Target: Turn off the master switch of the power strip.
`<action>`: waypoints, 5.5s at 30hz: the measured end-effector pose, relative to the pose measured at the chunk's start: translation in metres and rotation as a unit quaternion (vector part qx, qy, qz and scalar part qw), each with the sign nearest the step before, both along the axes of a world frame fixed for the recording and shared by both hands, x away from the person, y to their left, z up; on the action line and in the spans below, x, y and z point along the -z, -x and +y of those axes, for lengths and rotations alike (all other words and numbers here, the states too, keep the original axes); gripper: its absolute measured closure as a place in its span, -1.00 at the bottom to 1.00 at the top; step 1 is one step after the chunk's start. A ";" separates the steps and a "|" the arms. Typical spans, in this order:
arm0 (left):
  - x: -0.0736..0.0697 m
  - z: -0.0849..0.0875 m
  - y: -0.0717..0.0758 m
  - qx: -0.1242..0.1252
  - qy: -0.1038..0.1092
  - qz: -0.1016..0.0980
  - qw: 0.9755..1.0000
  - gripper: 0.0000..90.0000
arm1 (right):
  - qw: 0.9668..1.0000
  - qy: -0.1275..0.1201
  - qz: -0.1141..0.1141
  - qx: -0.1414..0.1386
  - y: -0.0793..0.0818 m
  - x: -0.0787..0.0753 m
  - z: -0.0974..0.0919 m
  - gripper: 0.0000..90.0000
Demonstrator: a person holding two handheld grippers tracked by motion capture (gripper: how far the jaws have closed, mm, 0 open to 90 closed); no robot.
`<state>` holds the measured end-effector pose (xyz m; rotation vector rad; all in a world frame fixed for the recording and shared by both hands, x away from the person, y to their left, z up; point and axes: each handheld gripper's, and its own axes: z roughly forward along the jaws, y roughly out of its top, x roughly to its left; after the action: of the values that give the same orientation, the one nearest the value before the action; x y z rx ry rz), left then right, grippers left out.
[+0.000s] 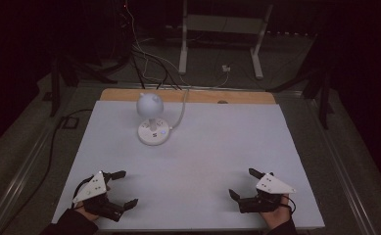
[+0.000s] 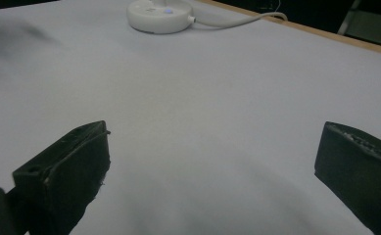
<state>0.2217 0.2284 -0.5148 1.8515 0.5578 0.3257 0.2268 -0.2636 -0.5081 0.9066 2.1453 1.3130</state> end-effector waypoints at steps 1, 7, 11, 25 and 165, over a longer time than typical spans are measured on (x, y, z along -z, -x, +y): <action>0.000 0.000 0.000 0.000 0.000 0.000 1.000 -0.99 | 1.000 0.006 -0.005 -0.003 0.001 0.000 0.000 -1.00; 0.000 -0.001 0.001 0.002 -0.005 -0.003 1.000 -0.99 | 1.000 0.004 -0.007 0.002 0.000 -0.001 -0.003 -1.00; 0.000 -0.002 0.001 0.004 -0.008 0.000 1.000 -0.99 | 1.000 -0.003 -0.008 -0.002 0.001 -0.002 -0.002 -1.00; 0.000 -0.003 0.002 0.004 -0.026 0.010 1.000 -0.99 | 1.000 -0.011 -0.008 -0.001 0.005 -0.005 0.000 -1.00; -0.027 -0.133 -0.144 -0.296 -0.081 0.019 0.952 0.61 | 0.999 -0.042 -0.026 0.007 0.012 -0.010 -0.001 -1.00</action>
<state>0.3661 0.0958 -0.4874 1.8149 1.1434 0.7526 0.2149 -0.2649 -0.4980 0.9068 2.0549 1.4132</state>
